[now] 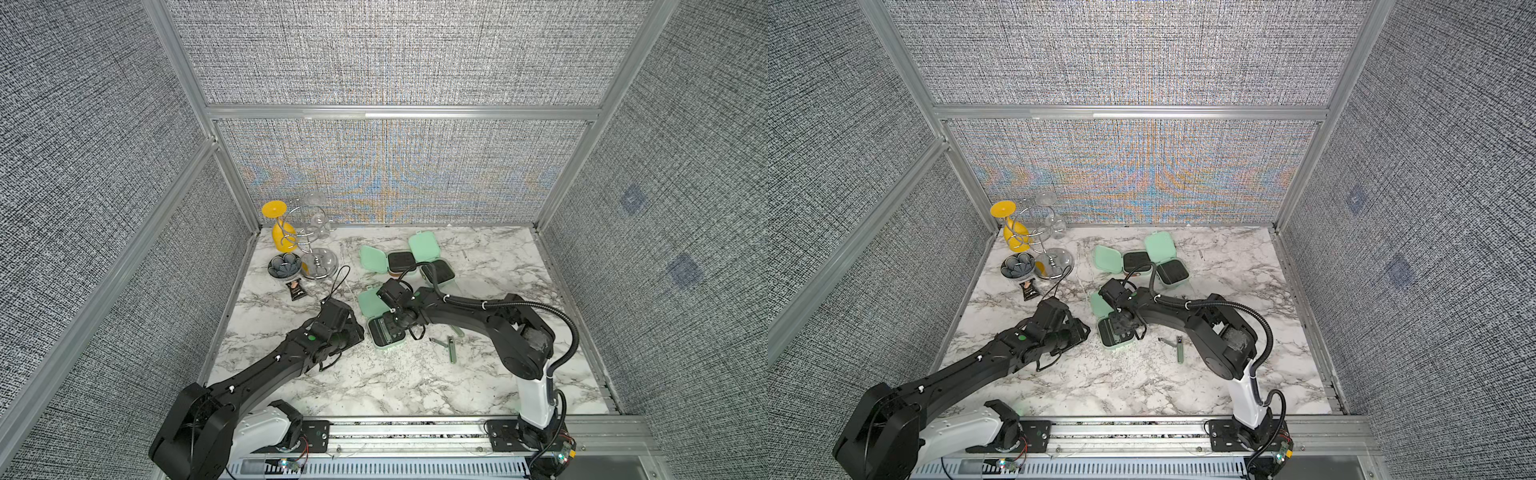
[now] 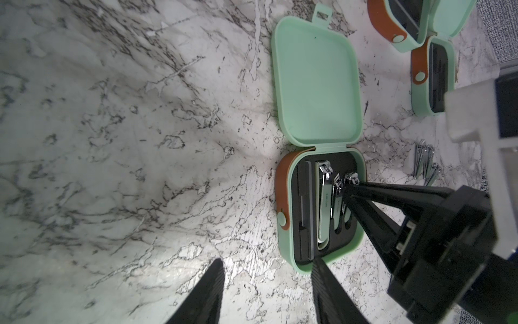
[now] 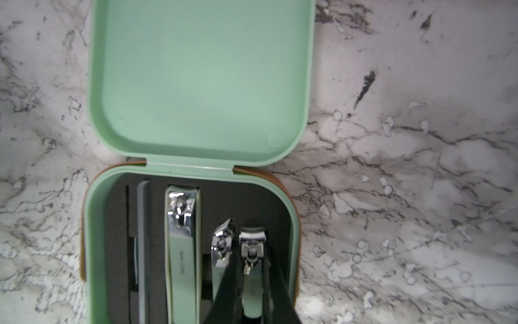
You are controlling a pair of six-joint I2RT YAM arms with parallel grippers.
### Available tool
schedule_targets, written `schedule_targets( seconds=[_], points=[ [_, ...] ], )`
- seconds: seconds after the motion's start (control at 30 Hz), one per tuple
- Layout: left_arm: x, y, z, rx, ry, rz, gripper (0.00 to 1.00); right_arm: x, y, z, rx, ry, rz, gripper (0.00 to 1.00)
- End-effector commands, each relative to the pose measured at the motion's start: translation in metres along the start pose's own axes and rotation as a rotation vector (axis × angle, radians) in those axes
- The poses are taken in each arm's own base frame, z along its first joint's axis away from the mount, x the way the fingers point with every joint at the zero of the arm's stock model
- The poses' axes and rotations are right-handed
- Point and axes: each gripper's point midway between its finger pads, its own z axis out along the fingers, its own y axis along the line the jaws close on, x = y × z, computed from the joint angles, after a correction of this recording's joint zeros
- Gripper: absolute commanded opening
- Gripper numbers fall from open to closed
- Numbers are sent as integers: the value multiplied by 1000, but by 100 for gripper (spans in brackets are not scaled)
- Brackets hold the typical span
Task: Organize nail clipper sets
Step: Place the nail clipper in the storage box.
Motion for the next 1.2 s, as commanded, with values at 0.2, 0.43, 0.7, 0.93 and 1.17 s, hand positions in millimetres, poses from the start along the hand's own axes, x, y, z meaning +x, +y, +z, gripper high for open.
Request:
schedule_targets(
  seconds=[0.2, 0.43, 0.7, 0.93, 1.17],
  points=[
    [-4, -2, -1, 11, -23, 1, 53, 3, -7, -11, 43, 33, -28, 27],
    [-4, -1, -2, 9, -23, -1, 53, -3, -5, -21, 34, 19, -32, 29],
    [-4, -2, -2, 12, -23, 0, 53, -9, -2, -21, 24, 11, -40, 11],
    [-4, 0, -2, 8, -25, -1, 53, -16, -1, -16, 21, 11, -37, 8],
    [-3, 0, -3, 7, -25, -1, 53, -19, -1, -10, 10, 16, -28, 8]
  ],
)
